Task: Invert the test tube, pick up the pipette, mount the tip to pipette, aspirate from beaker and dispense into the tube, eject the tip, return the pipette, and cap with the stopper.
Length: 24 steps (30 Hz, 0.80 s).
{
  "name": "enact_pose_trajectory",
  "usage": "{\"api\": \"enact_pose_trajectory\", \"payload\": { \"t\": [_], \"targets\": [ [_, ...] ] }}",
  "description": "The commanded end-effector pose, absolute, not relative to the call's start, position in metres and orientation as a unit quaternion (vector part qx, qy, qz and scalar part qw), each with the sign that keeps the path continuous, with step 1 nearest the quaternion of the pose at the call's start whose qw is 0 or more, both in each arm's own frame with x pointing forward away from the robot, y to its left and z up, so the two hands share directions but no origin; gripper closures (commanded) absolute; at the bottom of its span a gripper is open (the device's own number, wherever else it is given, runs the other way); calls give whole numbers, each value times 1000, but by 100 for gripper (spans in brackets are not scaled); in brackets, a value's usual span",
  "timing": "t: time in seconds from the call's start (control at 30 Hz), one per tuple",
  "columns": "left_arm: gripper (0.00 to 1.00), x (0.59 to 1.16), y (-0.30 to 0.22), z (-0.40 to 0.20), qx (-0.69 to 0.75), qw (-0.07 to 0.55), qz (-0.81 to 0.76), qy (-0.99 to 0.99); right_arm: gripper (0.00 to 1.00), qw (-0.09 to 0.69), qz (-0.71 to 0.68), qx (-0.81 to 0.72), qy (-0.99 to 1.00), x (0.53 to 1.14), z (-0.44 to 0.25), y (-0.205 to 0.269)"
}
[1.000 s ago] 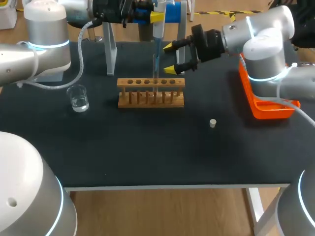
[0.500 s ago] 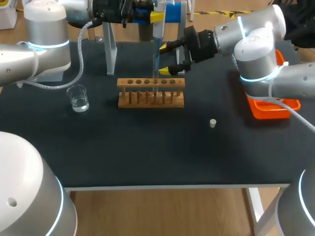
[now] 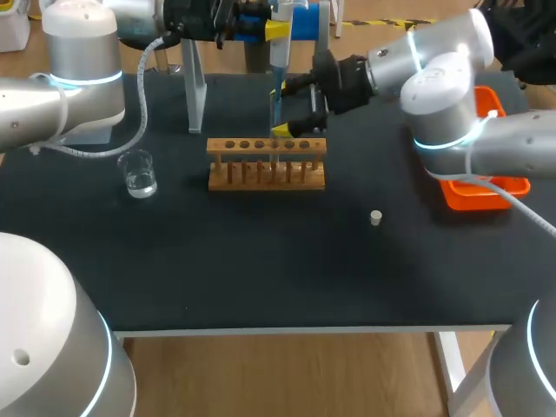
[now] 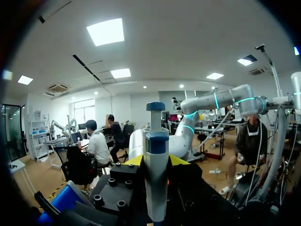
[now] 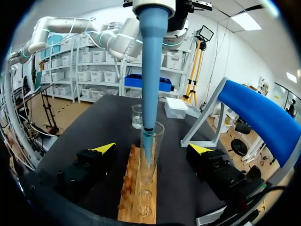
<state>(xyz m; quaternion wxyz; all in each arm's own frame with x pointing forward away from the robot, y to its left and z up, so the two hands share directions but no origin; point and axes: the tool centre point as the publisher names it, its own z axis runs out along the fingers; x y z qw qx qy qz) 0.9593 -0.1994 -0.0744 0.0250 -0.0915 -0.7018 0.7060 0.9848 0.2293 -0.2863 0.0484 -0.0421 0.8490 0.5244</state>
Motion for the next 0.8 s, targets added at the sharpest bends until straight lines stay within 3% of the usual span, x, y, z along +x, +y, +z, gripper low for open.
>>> {"api": "enact_pose_trajectory", "payload": {
  "t": [0.03,0.8],
  "targets": [
    [100,960,-199,-74,-93,27,706,-702,0,49,521,-33,851,987,-291,233],
    [100,960,-199,-74,-93,27,706,-702,0,44,503,-32,863,984,-308,243]
  ]
}}
